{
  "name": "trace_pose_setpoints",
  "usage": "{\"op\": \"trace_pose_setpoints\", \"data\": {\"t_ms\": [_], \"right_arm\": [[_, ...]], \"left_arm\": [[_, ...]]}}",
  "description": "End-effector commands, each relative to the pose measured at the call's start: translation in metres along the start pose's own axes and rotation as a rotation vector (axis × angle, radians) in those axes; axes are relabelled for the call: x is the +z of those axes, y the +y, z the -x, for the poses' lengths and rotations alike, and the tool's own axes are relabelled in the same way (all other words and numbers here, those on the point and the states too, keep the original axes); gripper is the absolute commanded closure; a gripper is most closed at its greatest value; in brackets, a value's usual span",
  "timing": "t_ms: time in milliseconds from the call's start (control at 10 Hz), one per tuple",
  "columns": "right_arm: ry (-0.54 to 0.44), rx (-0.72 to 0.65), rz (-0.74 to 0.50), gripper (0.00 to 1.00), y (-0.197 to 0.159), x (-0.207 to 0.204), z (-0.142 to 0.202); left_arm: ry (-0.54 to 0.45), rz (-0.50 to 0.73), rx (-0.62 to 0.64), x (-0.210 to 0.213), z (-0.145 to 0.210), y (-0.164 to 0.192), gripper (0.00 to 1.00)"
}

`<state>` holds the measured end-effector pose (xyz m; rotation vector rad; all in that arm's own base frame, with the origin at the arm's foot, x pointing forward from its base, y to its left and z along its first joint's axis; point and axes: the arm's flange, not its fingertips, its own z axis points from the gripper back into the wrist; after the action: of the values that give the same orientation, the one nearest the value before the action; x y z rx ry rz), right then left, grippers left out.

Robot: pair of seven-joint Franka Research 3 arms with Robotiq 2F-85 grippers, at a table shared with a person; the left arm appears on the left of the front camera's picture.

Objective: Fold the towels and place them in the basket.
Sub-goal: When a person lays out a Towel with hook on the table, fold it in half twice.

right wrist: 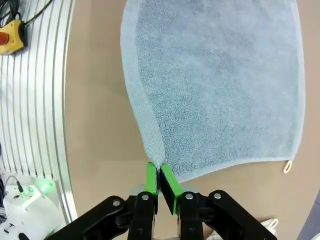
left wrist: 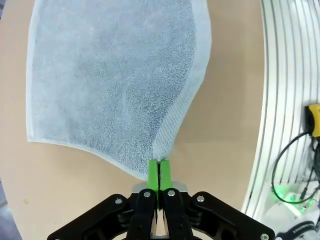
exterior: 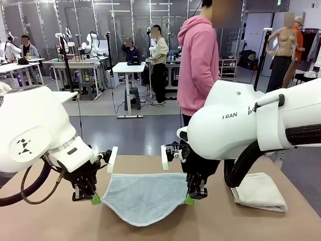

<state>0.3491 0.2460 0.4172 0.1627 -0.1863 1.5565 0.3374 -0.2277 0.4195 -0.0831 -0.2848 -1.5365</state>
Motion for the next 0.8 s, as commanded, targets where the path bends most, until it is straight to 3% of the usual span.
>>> {"op": "trace_pose_setpoints", "data": {"t_ms": [0, 100, 200, 300, 700], "right_arm": [[0.005, 0.001, -0.002, 1.00, 0.000, -0.003, -0.001], [0.000, 0.000, 0.000, 0.93, 0.000, 0.000, 0.000], [-0.005, -0.036, 0.040, 0.93, -0.023, 0.008, -0.007], [-0.021, -0.018, 0.002, 0.93, -0.046, 0.009, -0.014], [-0.038, -0.079, -0.074, 0.93, -0.120, -0.005, -0.014]], "left_arm": [[0.007, -0.003, -0.001, -0.003, -0.001, 0.001, 1.00], [0.000, 0.000, 0.000, 0.000, 0.000, 0.000, 0.99], [0.006, -0.015, 0.003, 0.006, -0.001, 0.025, 0.99], [-0.031, 0.049, -0.057, 0.006, -0.005, 0.047, 0.99], [-0.052, 0.083, -0.034, -0.020, -0.001, 0.135, 0.99]]}}
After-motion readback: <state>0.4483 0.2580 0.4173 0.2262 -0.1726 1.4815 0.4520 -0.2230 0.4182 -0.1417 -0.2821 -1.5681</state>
